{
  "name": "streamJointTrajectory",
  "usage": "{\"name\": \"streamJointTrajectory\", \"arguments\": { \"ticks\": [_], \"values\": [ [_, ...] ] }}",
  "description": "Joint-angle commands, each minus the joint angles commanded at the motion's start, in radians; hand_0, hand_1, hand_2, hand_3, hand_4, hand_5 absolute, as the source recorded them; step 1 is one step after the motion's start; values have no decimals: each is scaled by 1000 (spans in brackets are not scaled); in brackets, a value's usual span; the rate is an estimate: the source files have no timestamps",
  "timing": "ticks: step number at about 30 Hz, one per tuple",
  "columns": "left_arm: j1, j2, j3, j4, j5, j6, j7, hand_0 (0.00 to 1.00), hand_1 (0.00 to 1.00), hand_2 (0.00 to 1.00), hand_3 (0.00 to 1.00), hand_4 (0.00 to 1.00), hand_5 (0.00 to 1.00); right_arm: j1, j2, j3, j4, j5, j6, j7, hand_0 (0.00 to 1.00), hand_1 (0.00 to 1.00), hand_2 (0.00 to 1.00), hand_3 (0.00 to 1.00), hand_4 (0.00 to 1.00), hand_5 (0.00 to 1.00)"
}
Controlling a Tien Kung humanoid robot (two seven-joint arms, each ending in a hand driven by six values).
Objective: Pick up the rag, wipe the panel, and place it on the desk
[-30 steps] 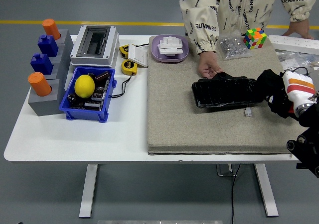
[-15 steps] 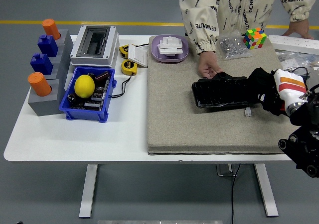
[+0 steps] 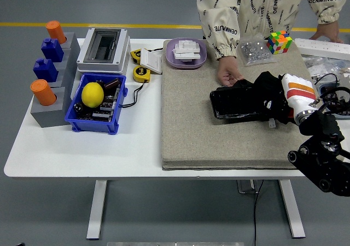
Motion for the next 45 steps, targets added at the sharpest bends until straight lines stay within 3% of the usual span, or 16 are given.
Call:
{"name": "streamJointTrajectory", "arguments": {
  "ticks": [37,45],
  "values": [
    [-1,8,15,3,-4,1,1,610,640,654,562,626,437,92,186,-265,71,20,3,-8,302,430,454,486,908,129],
    [-4,8,13,2,-2,1,1,610,640,653,562,626,437,98,199,-299,74,24,4,-7,302,431,455,488,907,132]
  ]
}}
